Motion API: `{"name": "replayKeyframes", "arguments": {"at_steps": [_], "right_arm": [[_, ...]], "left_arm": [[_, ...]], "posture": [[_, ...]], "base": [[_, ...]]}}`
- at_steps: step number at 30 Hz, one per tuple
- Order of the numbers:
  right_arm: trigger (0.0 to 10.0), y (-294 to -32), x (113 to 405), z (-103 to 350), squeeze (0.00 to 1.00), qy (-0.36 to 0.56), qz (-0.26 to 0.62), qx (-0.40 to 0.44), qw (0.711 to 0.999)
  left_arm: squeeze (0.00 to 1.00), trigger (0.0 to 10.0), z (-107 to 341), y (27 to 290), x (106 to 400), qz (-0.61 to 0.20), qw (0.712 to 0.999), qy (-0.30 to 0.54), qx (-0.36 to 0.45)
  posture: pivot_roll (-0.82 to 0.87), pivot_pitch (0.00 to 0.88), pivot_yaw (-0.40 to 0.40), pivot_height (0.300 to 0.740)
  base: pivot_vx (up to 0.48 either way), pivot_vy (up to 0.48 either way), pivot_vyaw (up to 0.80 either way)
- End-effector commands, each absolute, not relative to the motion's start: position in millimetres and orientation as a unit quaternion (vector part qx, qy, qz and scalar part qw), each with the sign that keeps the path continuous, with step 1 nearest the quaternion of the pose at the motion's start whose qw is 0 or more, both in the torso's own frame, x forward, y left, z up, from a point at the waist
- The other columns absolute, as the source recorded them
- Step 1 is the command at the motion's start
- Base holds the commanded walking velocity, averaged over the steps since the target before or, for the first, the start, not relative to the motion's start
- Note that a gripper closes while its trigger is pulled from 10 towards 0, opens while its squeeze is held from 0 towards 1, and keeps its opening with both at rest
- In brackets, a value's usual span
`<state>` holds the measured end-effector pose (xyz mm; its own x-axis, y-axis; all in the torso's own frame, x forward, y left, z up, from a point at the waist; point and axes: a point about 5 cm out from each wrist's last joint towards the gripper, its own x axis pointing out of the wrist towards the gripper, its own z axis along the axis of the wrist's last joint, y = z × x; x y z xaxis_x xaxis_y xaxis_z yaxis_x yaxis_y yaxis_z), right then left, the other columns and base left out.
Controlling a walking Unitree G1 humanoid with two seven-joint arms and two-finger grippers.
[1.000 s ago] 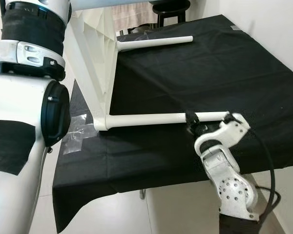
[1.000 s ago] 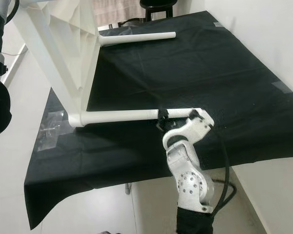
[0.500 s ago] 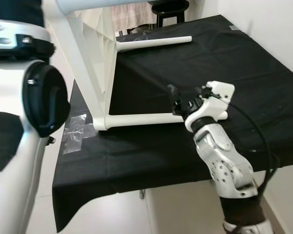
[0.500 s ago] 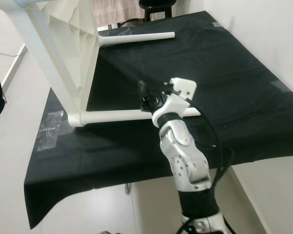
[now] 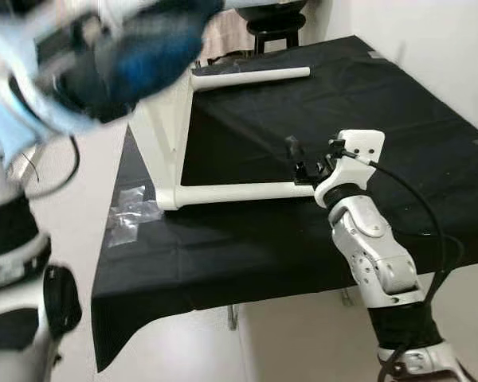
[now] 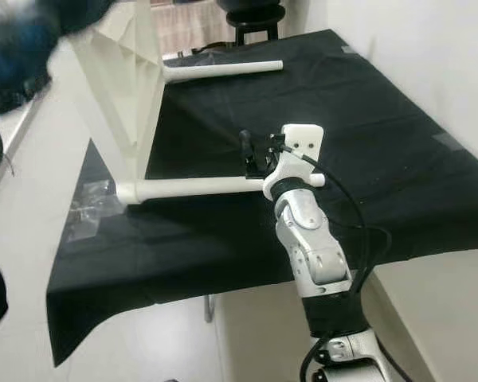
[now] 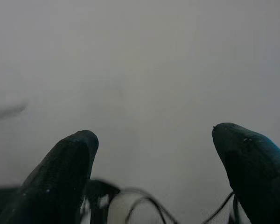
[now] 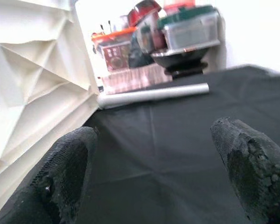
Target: Building children table
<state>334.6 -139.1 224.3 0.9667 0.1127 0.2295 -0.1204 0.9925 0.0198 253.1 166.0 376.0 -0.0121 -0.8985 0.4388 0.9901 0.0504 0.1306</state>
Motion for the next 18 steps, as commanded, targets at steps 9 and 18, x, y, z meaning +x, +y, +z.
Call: {"name": "replayKeyframes", "arguments": {"at_steps": [9, 18], "right_arm": [[10.0, -145.0, 348.0, 220.2, 0.0, -0.121, 0.047, -0.055, 0.99], [10.0, -140.2, 349.4, 205.0, 0.0, -0.104, 0.051, -0.067, 0.991]], "left_arm": [[0.0, 10.0, 265.7, 168.9, 278.5, -0.38, 0.91, -0.123, -0.115], [0.0, 10.0, 219.5, 154.2, 277.3, -0.228, 0.962, -0.082, -0.123]], "posture": [[-0.03, 0.056, 0.079, 0.74], [-0.02, 0.047, 0.071, 0.74]], "base": [[0.0, 0.0, 0.0], [0.0, 0.0, 0.0]]}}
